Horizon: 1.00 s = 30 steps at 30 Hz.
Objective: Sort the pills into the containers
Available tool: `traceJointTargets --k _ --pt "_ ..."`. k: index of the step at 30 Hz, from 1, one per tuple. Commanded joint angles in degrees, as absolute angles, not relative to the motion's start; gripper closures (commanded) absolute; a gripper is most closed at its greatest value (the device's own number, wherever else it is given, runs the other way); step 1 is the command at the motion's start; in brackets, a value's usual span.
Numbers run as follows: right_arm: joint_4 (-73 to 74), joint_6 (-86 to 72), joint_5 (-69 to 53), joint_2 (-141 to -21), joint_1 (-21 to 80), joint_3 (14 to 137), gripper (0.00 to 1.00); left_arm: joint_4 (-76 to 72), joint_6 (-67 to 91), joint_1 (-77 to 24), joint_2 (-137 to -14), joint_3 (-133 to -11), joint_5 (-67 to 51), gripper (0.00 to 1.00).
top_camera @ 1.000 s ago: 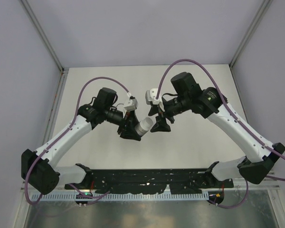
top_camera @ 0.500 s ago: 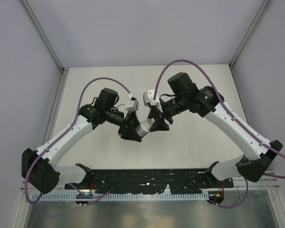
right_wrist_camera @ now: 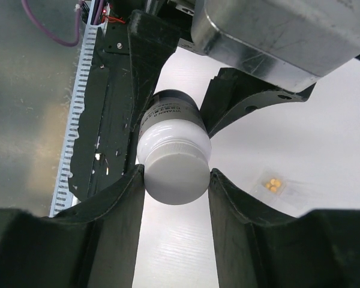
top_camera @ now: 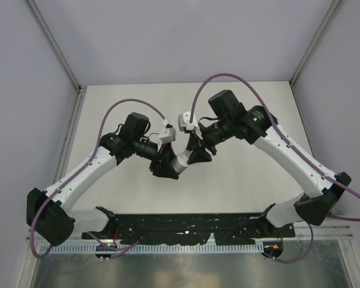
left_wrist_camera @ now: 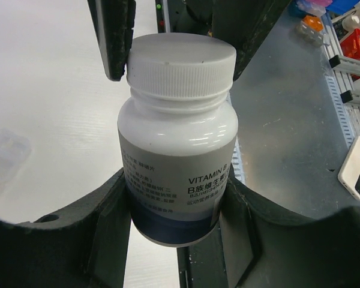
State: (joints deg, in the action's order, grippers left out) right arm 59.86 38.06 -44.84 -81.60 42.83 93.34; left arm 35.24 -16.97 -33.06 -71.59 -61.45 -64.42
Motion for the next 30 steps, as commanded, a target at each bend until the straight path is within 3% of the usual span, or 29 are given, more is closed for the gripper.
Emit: traceJointTargets --k 1,18,30 --pt "59.33 35.69 -47.11 -82.88 43.24 95.54 0.68 29.72 -15.3 -33.57 -68.82 -60.56 -59.87 1.0" --pt "53.27 26.11 -42.36 -86.4 42.1 93.69 0.78 19.95 -10.72 -34.8 -63.99 -54.67 -39.21 1.0" --pt "51.33 19.52 -47.54 -91.31 37.53 94.92 0.8 16.35 -11.07 -36.47 -61.88 -52.21 -28.13 1.0"
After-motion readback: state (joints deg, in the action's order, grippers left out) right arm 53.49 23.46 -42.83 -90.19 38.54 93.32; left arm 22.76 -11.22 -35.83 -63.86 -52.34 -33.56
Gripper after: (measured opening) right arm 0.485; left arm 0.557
